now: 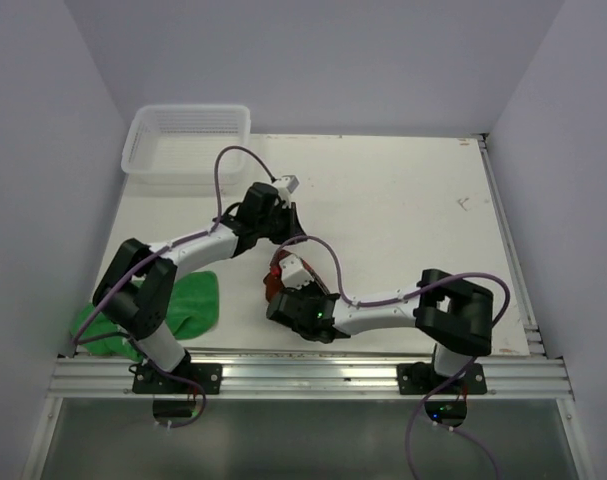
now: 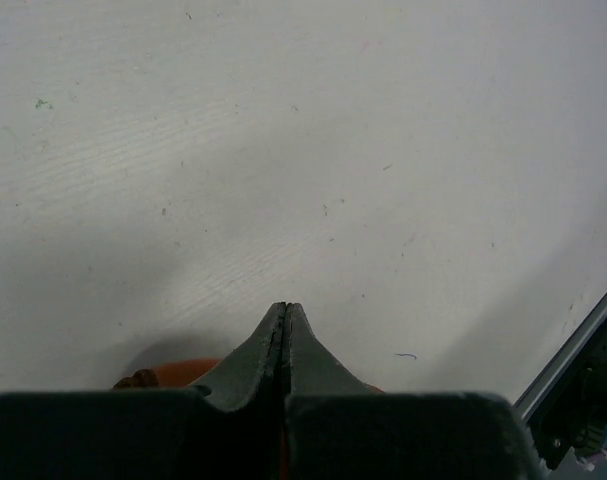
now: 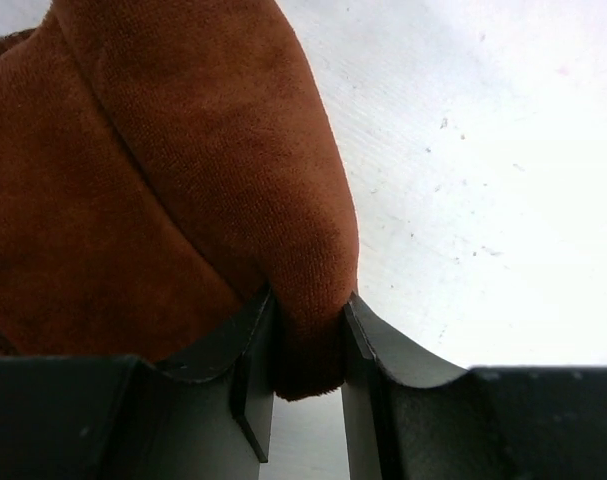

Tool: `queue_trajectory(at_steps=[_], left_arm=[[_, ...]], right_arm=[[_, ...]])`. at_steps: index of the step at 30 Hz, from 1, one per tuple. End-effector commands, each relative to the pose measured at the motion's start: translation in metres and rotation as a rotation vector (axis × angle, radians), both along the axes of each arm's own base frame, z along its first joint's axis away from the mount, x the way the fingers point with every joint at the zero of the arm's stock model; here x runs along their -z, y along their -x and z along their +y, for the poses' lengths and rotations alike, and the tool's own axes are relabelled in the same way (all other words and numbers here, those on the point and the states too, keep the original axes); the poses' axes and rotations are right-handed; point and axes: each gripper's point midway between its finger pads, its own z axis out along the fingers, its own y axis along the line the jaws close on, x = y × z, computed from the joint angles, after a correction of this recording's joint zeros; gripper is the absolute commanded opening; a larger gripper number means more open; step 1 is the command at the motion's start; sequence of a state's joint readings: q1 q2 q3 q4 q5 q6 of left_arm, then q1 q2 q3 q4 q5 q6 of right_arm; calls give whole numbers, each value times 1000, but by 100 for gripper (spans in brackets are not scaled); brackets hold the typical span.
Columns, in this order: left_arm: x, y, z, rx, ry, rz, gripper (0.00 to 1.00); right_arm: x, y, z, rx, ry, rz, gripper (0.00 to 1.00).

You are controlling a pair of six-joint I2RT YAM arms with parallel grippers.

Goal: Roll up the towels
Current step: Roll the towel

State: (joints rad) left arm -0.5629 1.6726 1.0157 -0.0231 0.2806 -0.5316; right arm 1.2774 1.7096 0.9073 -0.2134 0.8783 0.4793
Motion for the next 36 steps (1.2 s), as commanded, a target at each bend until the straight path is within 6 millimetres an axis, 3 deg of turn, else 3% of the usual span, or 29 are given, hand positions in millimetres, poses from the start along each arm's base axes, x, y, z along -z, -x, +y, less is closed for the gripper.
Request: queue_trajectory(at_steps=[1,11,18,24,28,36], left_arm=[[-17,11,6,8,33,-20,0],[-3,65,8,46,85,25,0],[36,96,15,48,29,86,0],[67,115,25,19,7,135,0],[82,120,33,2,-28,155,0],[79,118,32,-2,-23,145,0]], right_arm=[[-21,-2,-7,22,184,-174,32],[-14,22,24,-73,368,-264,34],[-11,28,24,-80,351,-247,38],[-11,31,28,-81,271,-203,53],[-23,31,29,-58,176,-198,59],[-62,29,27,-58,-106,-149,68]])
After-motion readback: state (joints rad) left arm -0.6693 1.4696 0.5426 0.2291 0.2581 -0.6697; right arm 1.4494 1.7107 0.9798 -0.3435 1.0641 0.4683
